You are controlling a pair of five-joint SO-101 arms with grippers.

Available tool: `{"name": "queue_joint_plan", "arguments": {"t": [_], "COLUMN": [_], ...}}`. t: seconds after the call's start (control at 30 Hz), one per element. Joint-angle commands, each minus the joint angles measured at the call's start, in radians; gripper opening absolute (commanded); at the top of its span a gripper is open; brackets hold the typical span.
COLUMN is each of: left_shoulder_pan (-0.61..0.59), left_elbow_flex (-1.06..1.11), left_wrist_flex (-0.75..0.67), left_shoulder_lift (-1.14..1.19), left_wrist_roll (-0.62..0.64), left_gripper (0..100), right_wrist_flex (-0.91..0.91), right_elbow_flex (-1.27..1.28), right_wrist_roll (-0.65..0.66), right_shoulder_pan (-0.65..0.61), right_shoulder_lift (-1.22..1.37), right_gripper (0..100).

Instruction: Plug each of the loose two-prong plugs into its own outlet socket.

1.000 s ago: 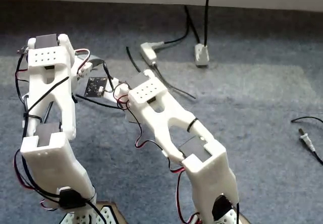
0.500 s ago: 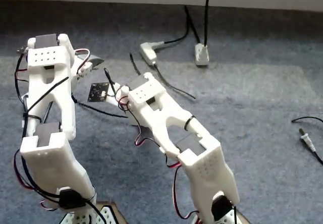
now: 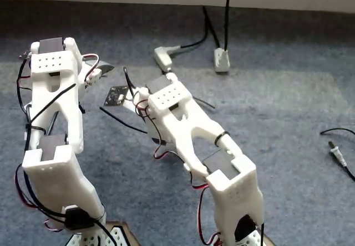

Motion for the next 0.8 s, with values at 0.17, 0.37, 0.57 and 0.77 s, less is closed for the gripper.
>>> {"name": "queue_joint_plan", "arguments": {"t": [0.17, 0.37, 0.57, 0.77], "left_shoulder_pan": [0.005, 0.007, 0.007, 0.007], "left_elbow_flex": [-0.004, -0.004, -0.002, 0.007], "left_wrist_flex": [-0.009, -0.009, -0.009, -0.009], "left_shoulder_lift": [-0.005, -0.005, -0.005, -0.004], "left_wrist_roll": [0.011, 0.011, 0.011, 0.011], "left_gripper": [54, 54, 54, 54], "right_wrist_flex": [0.058, -0.177, -0.636, -0.997], "right_elbow_flex": [-0.016, -0.016, -0.013, -0.016], "right_wrist_roll": [-0.009, 0.114, 0.114, 0.115], "right_shoulder_pan": [0.308, 0.533, 0.645, 0.63], "right_shoulder_lift": [-0.315, -0.444, -0.344, -0.168], "right_gripper": [0.9, 0.9, 0.9, 0.9]}}
